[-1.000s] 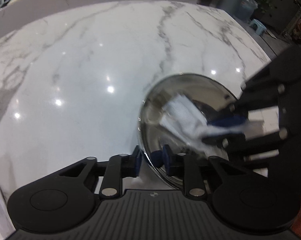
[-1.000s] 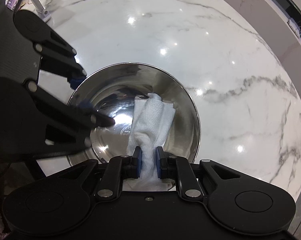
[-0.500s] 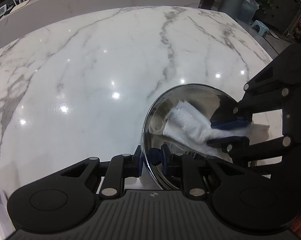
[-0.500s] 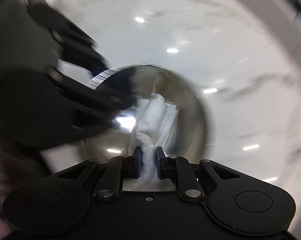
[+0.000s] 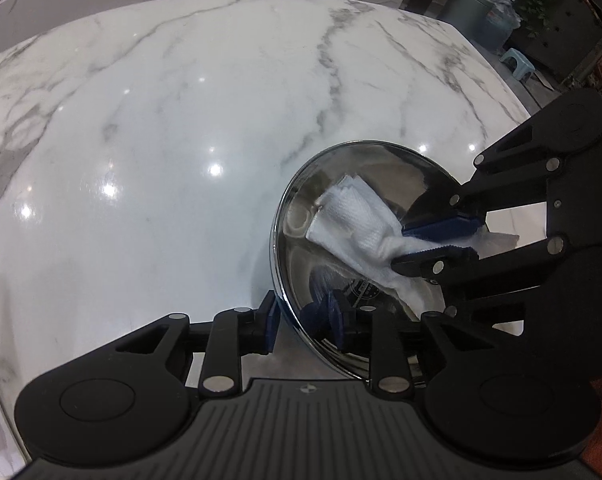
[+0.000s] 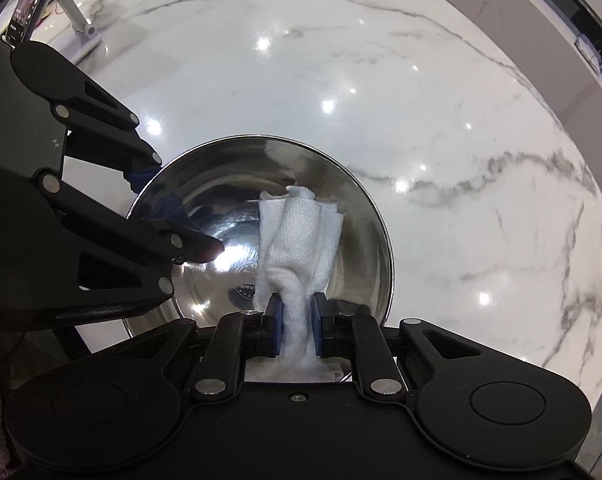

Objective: Clean bowl
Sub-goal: 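Rub the cloth around the bowl interior with the right tool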

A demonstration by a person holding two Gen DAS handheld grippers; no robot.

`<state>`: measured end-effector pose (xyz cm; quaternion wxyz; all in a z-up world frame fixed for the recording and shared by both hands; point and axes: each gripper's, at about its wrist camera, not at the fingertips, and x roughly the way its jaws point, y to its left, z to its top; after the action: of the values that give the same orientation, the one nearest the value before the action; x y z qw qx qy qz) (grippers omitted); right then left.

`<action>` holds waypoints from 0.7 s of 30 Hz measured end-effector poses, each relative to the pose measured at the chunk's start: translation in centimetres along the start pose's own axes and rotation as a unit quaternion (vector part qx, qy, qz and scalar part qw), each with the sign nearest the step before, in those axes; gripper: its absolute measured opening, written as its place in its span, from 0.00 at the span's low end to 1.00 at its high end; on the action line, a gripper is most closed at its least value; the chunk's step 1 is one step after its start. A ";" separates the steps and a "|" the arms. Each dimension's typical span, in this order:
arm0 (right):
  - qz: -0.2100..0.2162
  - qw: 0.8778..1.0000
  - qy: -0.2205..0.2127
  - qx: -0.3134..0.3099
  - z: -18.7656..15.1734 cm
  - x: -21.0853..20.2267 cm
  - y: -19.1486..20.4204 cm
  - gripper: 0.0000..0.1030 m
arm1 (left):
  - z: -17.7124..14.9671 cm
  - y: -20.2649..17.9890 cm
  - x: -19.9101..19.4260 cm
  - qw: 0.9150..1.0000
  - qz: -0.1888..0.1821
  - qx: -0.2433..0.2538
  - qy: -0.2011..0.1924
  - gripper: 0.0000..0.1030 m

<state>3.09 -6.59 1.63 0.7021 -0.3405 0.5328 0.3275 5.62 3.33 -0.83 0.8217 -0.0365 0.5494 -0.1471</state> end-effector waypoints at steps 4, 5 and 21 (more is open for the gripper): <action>0.004 1.000 0.007 0.006 -0.4 -0.1 0.4 0.12 | 0.5 0.1 -0.2 1.000 0.010 0.004 -0.016 0.14; 0.008 1.000 0.008 0.011 -0.6 -0.2 0.5 0.12 | 0.7 0.1 -0.2 1.000 0.013 0.004 -0.020 0.13; 0.064 0.998 0.009 0.023 -1.4 -0.7 2.7 0.12 | 1.2 -0.3 0.1 0.999 0.033 0.017 -0.038 0.14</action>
<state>-0.02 -6.30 1.69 0.6823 -0.2924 0.5672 0.3567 6.70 2.87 -0.40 0.8467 -0.0102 0.5163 -0.1281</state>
